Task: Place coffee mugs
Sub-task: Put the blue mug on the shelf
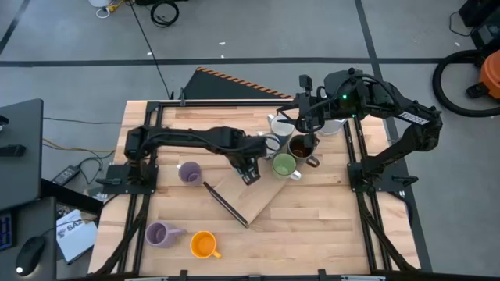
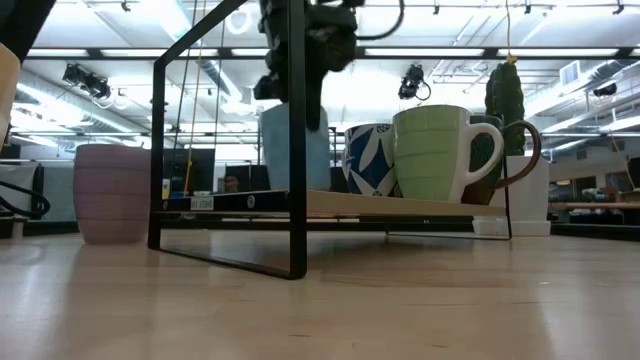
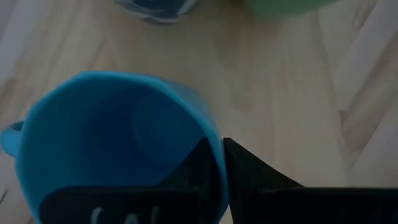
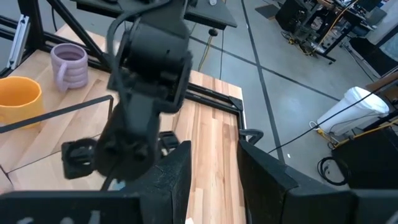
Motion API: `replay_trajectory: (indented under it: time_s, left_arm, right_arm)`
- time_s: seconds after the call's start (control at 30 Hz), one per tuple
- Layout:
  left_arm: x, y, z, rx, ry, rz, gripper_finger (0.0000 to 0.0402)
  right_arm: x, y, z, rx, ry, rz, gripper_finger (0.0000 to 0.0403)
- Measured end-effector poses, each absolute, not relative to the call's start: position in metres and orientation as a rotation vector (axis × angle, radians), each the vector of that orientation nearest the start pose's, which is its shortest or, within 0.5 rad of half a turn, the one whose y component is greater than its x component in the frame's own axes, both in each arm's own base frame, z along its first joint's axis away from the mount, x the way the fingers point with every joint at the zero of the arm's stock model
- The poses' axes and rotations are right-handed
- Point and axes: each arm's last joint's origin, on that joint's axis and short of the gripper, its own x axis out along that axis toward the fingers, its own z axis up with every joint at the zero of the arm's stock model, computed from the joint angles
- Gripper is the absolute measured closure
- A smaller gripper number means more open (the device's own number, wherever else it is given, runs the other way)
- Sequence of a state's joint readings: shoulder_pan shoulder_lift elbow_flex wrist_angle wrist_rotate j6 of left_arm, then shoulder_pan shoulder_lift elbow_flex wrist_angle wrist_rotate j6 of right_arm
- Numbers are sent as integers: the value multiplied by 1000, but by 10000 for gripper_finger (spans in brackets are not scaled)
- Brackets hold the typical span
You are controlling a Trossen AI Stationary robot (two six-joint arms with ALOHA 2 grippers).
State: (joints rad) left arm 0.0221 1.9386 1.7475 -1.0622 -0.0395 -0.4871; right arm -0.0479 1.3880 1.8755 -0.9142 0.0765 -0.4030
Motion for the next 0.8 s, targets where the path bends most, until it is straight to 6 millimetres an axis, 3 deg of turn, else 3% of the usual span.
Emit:
replay_trajectory:
  time_s: [0.23, 0.57, 0.8]
  left_arm:
    - [411, 5, 257, -392, 1197, 314, 367]
    - [414, 5, 256, -352, 1179, 310, 364]
    - [417, 5, 256, -349, 1146, 311, 329]
  right_arm:
    - [248, -14, 491, -402, 450, -34, 268]
    - [248, -14, 490, -402, 451, -34, 268]
    - [248, -14, 490, -395, 453, -35, 268]
